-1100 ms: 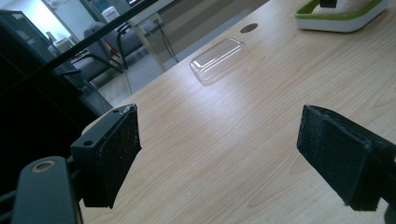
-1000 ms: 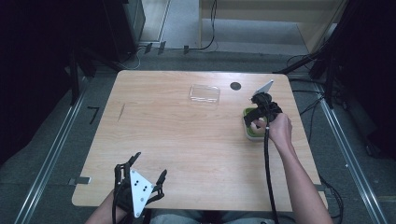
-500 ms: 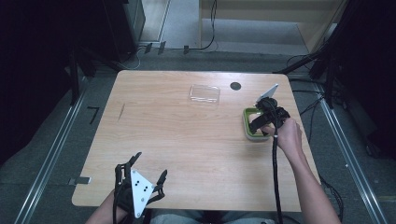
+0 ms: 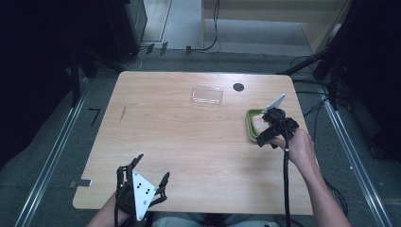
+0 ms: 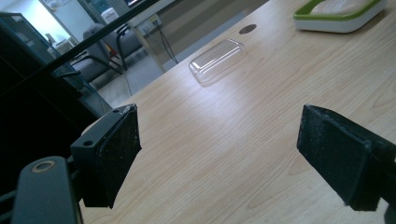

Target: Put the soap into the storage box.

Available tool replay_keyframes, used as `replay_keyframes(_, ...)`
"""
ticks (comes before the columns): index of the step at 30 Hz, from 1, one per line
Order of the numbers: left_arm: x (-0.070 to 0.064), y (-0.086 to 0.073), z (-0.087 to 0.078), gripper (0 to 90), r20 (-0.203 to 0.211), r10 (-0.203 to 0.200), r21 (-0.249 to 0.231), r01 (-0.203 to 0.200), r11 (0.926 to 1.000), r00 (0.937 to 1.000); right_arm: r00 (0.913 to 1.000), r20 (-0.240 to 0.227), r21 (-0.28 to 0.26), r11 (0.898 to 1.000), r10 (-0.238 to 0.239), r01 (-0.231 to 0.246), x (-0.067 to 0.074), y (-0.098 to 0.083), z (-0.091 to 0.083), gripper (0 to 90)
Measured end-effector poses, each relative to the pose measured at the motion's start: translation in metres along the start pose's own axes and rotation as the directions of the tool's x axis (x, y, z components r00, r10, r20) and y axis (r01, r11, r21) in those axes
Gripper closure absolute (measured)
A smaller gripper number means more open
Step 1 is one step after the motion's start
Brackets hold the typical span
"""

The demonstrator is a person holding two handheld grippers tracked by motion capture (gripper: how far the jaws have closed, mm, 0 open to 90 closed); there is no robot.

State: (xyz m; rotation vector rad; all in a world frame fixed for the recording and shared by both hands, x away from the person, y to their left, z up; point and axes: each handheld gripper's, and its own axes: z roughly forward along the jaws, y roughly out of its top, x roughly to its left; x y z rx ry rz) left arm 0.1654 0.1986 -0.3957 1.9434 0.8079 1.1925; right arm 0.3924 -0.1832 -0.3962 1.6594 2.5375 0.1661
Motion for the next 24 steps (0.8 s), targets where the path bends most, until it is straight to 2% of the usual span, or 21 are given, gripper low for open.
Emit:
replay_keyframes(14,-0.001,0.0,0.0,14.0,0.001,0.0,0.0,0.0,1.0,1.0,0.9981,-0.011,0.065,0.996,-0.061,0.061,0.008,-0.035,0.012,7.1)
replay_keyframes(18,-0.001,0.0,0.0,14.0,0.001,0.003,0.0,-0.003,1.0,1.0,0.9976,-0.01,0.089,0.994,-0.068,0.069,0.008,-0.046,0.022,7.5)
replay_keyframes(22,-0.001,0.001,0.0,14.0,0.0,0.004,-0.004,-0.004,1.0,1.0,0.9984,-0.009,0.115,0.992,-0.056,0.057,0.006,-0.053,0.03,8.4)
replay_keyframes(24,-0.001,0.001,0.0,14.0,-0.004,0.007,-0.004,-0.007,1.0,1.0,0.9977,-0.012,0.108,0.992,-0.067,0.068,0.005,-0.056,0.034,10.2)
